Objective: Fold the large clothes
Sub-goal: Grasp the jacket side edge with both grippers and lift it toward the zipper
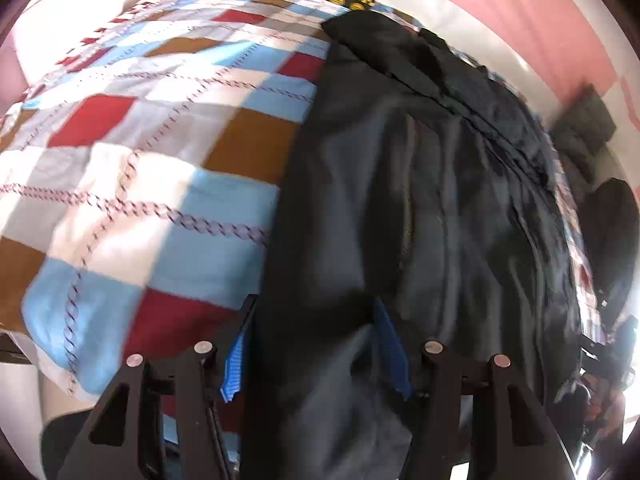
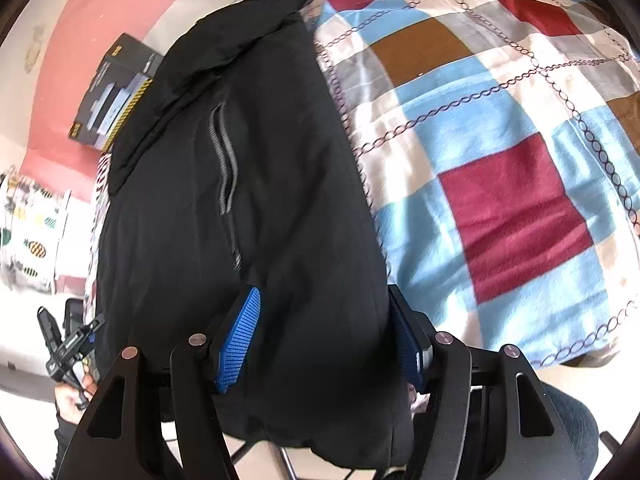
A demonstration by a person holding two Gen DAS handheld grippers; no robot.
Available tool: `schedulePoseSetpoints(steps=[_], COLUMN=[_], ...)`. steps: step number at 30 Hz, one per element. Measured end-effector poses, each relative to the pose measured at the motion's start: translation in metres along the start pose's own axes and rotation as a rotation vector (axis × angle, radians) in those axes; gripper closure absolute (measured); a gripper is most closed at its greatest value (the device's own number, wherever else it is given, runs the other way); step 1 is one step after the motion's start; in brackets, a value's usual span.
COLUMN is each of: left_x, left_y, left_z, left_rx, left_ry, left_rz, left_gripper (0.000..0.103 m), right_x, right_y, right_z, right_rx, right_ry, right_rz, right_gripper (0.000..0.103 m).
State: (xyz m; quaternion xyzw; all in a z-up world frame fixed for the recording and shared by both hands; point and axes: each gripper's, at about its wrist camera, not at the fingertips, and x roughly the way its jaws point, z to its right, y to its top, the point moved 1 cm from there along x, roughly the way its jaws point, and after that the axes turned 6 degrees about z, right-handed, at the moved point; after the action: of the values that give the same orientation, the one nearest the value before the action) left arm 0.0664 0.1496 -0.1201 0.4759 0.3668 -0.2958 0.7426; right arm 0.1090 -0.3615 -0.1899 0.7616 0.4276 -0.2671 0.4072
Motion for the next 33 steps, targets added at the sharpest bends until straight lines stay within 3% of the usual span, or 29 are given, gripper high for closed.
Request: schedulePoseSetpoints(steps=[8,11,14,17,19,24,26,30,33], left_x=[-0.011,-0.003,0.001,0.001,-0.003,-0.006,-0.003,-0.009,-0.029], left_y=[-0.024,-0.018,-0.010,-0.012,-0.017,-0.030,-0.028,-0.022,-0.018], left_z=[-0.002,-0.002,0.001,0.005,0.005,0.001,0.003,0.008,0.013], left_rx=[-0.019,-0.022,-0.036,-0.013,0.000,-0.005,-0.006,0.006,0.014], left_ry=[-0.075,-0.070,-0.068,-0.059,-0.074,-0.109,-0.111,-0.111,-0.116], left_rz=[-0.032,-0.050,-0.034,-0.027,-0.028,-0.050,-0.063,-0.074,-0.031], left_gripper=[0.044,0.043,0.043,0.043,0.047,0.051,0.055,0.083,0.087], right_x=[-0.008,0.002,0.009,0.010,0.006,-0.001,0.002,0.002,-0.023], right_y=[-0.010,-0.003,0.005,0.000,-0.006,-0.012,-0.012,-0.011,-0.009], right_z=[0.008,0.011,0.016,0.008,0.003,0.001,0.000,-0.008,-0.018], right_rx=[0.057,0.062,0.118,0.087,0.059,0.063,0.063,0.053,0.037], right_ry=[0.145,0.113,0.117,0.105,0.123,0.186,0.182,0.171,0.202], right_rz=[-0.052,-0.071,-0.036,-0.036,-0.060,-0.091,-0.101,-0.097,-0.026], right_gripper=[0.038,0.038,0.038,0.039,0.040,0.058,0.065,0.076,0.078])
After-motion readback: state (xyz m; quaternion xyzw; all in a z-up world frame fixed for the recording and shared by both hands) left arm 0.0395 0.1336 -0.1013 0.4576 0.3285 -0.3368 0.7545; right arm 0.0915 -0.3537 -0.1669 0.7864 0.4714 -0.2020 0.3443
